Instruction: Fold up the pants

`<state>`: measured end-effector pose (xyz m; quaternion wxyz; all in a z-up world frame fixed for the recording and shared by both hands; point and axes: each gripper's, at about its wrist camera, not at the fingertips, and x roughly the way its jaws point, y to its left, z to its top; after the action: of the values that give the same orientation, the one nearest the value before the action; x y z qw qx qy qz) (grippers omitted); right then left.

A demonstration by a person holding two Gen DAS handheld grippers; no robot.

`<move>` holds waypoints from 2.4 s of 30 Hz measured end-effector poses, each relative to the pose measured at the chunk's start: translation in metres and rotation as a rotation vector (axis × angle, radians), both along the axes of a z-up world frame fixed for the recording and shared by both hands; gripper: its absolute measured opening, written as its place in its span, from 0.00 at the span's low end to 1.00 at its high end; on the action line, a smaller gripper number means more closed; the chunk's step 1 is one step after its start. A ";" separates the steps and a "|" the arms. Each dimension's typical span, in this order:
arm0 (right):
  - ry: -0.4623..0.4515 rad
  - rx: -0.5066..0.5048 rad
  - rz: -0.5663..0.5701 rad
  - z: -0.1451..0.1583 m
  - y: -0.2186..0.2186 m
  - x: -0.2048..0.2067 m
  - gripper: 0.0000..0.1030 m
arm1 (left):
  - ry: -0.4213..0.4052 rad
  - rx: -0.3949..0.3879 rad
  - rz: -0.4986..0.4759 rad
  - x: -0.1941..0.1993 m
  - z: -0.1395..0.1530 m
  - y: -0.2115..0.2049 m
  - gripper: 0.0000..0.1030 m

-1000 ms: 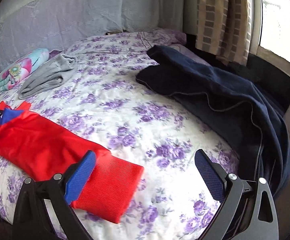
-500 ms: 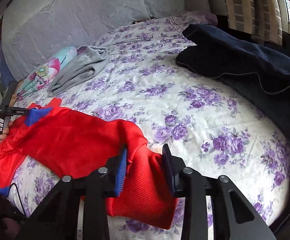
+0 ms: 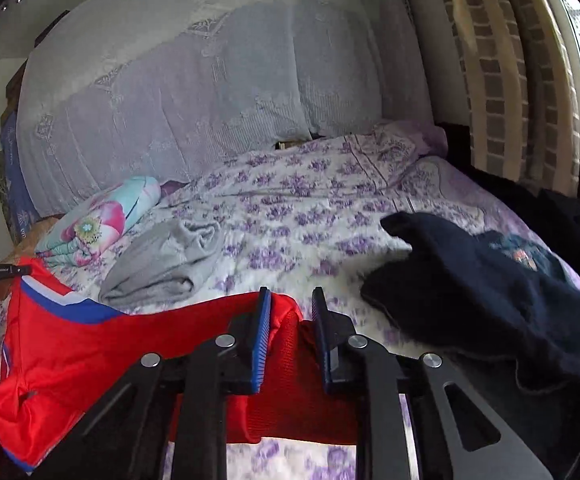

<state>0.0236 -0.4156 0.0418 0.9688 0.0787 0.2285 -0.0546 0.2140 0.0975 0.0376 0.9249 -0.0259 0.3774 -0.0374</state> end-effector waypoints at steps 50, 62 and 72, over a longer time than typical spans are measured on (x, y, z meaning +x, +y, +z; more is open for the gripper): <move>0.215 0.114 0.330 -0.020 0.162 -0.040 0.04 | 0.250 -0.258 0.243 -0.107 -0.110 0.112 0.30; 0.299 0.039 -0.126 -0.029 0.022 -0.127 0.85 | 0.173 -0.160 0.185 -0.175 -0.084 0.063 0.43; 0.321 0.561 -0.092 -0.120 -0.023 -0.111 0.80 | 0.216 -0.244 0.217 -0.151 -0.118 0.078 0.68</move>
<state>-0.0879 -0.4387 -0.0778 0.8575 0.3433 0.3804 -0.0448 0.0634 0.1753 -0.0807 0.8678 -0.1822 0.4619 0.0202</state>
